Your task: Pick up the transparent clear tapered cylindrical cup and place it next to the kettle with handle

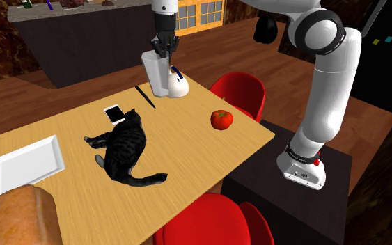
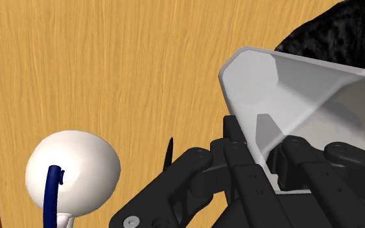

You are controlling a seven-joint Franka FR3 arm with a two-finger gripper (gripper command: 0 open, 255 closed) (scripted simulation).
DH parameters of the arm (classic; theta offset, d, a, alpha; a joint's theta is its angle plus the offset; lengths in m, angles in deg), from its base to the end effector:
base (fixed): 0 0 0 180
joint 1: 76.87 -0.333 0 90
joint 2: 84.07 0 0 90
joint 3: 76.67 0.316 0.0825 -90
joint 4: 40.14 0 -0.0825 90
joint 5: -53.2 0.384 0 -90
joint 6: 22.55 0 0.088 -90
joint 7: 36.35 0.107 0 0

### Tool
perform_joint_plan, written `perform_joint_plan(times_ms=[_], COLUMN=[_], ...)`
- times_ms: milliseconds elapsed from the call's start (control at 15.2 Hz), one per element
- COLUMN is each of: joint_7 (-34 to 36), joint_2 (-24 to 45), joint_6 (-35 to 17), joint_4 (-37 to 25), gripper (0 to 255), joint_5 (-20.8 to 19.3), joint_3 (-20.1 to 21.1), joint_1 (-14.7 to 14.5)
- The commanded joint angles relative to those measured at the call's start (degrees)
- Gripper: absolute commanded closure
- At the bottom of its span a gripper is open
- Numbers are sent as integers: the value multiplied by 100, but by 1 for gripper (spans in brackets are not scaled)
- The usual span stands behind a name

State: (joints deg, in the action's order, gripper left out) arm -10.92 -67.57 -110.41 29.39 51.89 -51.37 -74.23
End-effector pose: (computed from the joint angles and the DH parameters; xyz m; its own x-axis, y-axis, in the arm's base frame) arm 0.5995 0.1971 0.6315 0.9975 -0.0699 0.0097 -0.0684 -0.9911 -0.1140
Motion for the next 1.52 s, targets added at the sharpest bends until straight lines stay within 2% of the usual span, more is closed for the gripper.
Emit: perform_joint_plan(times_ms=[0,264,528,924,1452], joint_7=[-244,-680,-1099,-1170,-1247], joint_2=[61,359,834,521,303], joint_6=[50,253,568,-83,-813], joint_4=[-95,-550,-1294,-332,614], gripper=[255,255,255,255,255], joint_5=[9,-39,-139,-27,54], joint_3=[-79,-232,-379,-377,-385], joint_1=[153,399,589,744,856])
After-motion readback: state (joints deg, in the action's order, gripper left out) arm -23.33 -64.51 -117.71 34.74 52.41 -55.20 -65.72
